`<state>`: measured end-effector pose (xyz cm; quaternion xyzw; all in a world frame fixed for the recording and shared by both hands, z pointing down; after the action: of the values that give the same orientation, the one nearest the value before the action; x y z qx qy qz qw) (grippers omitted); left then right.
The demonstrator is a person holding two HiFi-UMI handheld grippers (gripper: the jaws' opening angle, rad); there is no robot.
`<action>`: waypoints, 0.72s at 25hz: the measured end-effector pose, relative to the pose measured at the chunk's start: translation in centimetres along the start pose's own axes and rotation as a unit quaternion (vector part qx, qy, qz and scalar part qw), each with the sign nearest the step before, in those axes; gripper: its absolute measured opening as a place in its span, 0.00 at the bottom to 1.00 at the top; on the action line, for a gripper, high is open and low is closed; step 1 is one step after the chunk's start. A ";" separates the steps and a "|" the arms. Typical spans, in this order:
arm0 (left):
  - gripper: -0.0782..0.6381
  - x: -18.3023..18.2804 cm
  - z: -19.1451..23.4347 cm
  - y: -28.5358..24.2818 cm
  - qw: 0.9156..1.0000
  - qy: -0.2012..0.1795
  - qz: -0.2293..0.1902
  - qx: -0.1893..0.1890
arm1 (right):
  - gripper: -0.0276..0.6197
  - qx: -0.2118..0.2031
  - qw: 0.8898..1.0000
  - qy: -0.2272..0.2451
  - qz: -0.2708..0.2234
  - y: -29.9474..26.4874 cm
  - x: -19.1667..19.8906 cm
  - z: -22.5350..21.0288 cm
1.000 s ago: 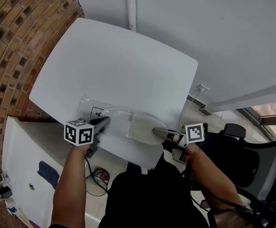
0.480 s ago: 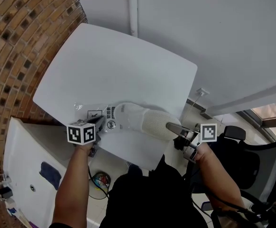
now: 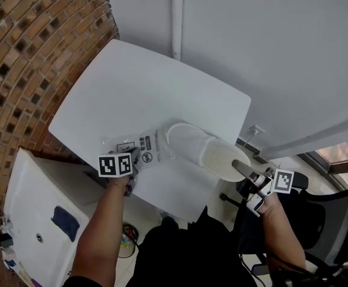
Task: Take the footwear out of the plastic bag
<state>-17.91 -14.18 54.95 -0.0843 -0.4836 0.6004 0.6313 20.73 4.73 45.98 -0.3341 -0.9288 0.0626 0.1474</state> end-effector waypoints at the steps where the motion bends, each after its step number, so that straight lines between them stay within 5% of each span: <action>1: 0.12 -0.1 0.0 -0.2 1.000 0.000 0.002 -0.005 | 0.12 -0.005 1.000 0.001 -0.010 0.5 -0.2 0.4; 8: 0.12 -1.7 0.0 -1.4 1.000 0.010 0.001 -0.019 | 0.12 -0.028 0.999 0.013 -0.045 2.6 -1.1 3.0; 18: 0.12 -7.5 -3.5 -2.4 0.998 -0.035 -0.037 0.022 | 0.12 -0.024 1.000 0.013 -0.002 2.1 1.1 3.6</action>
<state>-12.43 -19.48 50.96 -0.0315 -0.4949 0.5898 0.6374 20.06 7.01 42.39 -0.3370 -0.9286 0.0355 0.1516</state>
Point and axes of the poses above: the fingertips, and each gripper's own axes: y backward along the fingers, z to its left, x out of its underside, the point moved 8 cm from there along y, backward along the fingers, and after that the axes turned 6 degrees about x, right-handed, at the moved point
